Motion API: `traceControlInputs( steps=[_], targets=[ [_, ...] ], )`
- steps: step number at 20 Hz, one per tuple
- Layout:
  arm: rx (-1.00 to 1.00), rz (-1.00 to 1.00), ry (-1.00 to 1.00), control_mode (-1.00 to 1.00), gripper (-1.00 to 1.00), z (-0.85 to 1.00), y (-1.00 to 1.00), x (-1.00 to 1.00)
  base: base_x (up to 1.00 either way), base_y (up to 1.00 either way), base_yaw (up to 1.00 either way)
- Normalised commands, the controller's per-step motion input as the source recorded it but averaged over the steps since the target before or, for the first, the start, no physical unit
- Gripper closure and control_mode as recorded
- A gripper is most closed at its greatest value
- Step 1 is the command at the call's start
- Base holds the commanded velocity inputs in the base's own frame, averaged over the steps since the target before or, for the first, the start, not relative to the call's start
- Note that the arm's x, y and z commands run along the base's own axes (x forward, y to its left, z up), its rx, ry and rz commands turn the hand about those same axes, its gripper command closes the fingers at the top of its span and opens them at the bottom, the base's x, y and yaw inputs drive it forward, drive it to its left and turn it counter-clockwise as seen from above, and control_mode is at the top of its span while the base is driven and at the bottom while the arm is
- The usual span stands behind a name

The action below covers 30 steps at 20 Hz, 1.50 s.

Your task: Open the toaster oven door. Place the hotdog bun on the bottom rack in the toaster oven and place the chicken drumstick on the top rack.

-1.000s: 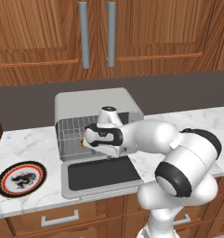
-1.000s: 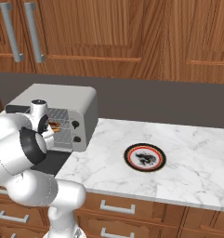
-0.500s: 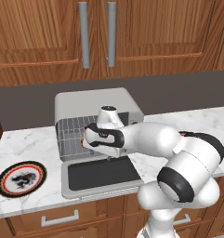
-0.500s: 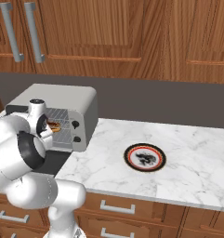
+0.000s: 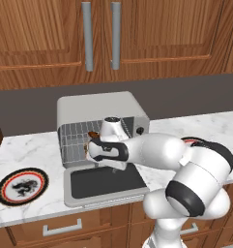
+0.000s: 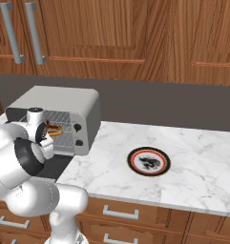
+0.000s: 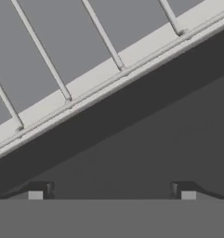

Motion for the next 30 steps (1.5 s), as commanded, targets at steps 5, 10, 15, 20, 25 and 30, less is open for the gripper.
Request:
traceControlInputs(
  steps=[5,10,15,20,25,30],
  targets=[
    [-0.05,0.00,0.00,-1.00,-1.00,-0.24,0.05,0.16,0.00,0.00,0.00],
    [-0.02,0.00,0.00,-1.00,-1.00,-0.07,0.00,0.34,0.00,0.00,0.00],
    [-0.02,0.00,0.00,-1.00,-1.00,-0.06,0.00,0.34,0.00,0.00,0.00],
    [-0.01,0.00,0.00,-1.00,-1.00,0.00,0.01,0.20,0.00,0.00,0.00],
    [-0.01,0.03,0.00,-1.00,-1.00,0.13,0.01,-0.12,0.00,0.00,0.00],
    [-0.01,0.23,-0.07,-1.00,-1.00,0.27,-0.11,-0.60,0.00,0.00,0.00]
  ],
)
